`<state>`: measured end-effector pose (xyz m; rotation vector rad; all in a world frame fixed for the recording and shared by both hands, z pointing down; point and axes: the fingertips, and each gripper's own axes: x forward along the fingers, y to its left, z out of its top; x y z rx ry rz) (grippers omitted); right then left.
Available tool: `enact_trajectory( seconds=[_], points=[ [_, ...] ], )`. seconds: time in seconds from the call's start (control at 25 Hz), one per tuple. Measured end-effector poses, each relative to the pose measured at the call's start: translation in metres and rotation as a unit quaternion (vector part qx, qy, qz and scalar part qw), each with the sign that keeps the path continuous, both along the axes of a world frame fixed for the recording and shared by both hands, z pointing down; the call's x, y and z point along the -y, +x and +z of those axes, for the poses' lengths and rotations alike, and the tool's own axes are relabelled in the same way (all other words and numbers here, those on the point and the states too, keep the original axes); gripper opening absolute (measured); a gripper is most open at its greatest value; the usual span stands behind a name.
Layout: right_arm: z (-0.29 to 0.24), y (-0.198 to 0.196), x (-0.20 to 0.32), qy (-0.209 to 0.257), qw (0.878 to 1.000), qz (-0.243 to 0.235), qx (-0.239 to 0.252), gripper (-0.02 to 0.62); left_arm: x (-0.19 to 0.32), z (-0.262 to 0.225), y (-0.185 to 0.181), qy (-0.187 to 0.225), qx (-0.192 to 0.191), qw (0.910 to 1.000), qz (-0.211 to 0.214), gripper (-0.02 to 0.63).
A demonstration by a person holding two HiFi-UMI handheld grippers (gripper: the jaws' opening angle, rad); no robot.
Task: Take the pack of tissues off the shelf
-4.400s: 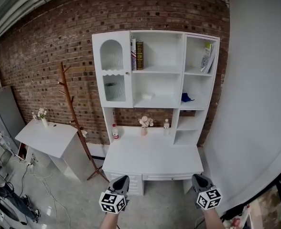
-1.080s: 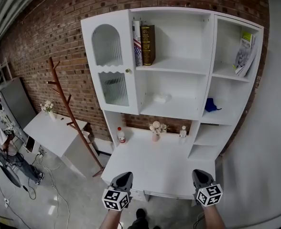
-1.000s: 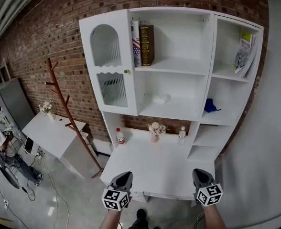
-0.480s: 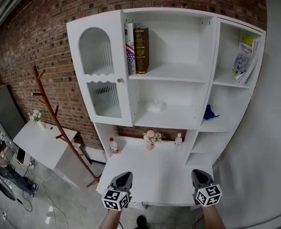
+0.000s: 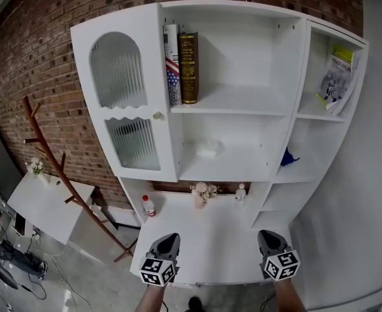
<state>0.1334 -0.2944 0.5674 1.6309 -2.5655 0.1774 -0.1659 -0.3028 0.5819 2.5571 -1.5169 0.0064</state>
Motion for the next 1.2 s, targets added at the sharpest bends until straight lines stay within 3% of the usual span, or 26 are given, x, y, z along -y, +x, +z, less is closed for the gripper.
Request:
enact_trajectory(
  seconds=[0.72, 1.2],
  points=[
    [-0.012, -0.027, 0.032, 0.013, 0.999, 0.05, -0.007, 0.034, 0.071, -0.019, -0.011, 0.02, 0.01, 0.9974, 0.069, 0.026],
    [-0.013, -0.011, 0.07, 0.008, 0.999, 0.036, -0.007, 0.034, 0.109, -0.047, 0.016, 0.045, 0.024, 0.9966, 0.065, 0.026]
  ],
)
